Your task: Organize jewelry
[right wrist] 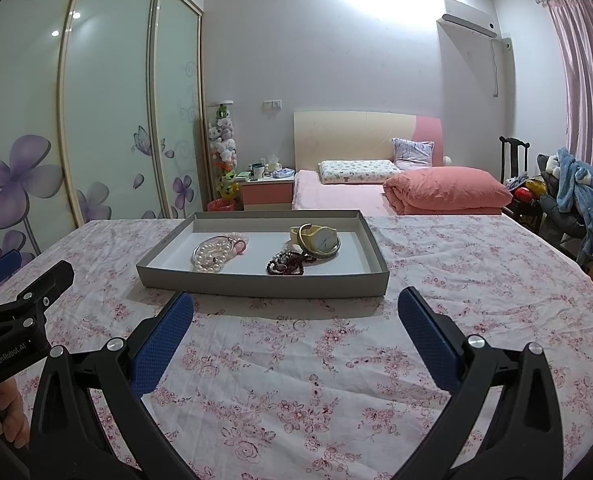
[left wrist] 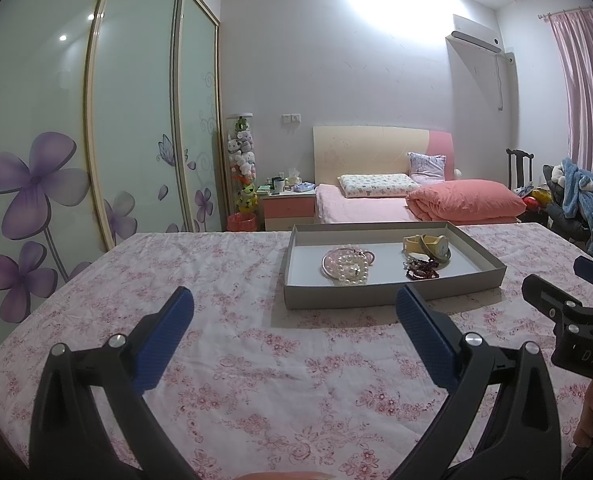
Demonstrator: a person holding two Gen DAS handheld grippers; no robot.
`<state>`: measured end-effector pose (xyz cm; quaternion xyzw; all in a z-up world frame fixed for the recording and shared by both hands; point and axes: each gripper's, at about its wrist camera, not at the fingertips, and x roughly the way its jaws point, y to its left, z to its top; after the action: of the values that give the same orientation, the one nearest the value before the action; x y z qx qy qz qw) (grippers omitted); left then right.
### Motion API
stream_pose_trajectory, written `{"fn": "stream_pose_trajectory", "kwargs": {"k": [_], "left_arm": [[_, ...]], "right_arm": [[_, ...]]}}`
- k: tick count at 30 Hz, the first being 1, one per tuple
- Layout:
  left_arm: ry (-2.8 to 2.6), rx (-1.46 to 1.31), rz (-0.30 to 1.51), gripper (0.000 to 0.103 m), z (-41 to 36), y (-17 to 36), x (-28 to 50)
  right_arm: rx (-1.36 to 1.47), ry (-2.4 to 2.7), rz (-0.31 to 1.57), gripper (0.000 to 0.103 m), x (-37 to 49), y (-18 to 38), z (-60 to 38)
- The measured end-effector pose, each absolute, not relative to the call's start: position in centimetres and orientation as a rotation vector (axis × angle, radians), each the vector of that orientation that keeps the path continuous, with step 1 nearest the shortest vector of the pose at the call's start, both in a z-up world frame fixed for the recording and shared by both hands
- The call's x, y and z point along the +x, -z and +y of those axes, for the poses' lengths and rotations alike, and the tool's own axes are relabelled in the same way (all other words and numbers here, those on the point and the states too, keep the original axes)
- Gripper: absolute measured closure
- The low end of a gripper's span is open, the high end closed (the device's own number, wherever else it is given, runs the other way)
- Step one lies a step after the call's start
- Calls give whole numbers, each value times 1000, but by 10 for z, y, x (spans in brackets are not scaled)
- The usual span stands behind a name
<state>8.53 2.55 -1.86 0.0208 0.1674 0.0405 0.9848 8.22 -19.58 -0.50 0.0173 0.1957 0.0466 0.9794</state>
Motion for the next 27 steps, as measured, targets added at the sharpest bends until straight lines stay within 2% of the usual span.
{"fn": "stream_pose_trajectory", "kwargs": {"k": [27], "left_arm": [[-80, 41, 338, 4, 26, 19, 86]], "right_arm": [[37, -95, 394, 2, 83, 4, -197]]}}
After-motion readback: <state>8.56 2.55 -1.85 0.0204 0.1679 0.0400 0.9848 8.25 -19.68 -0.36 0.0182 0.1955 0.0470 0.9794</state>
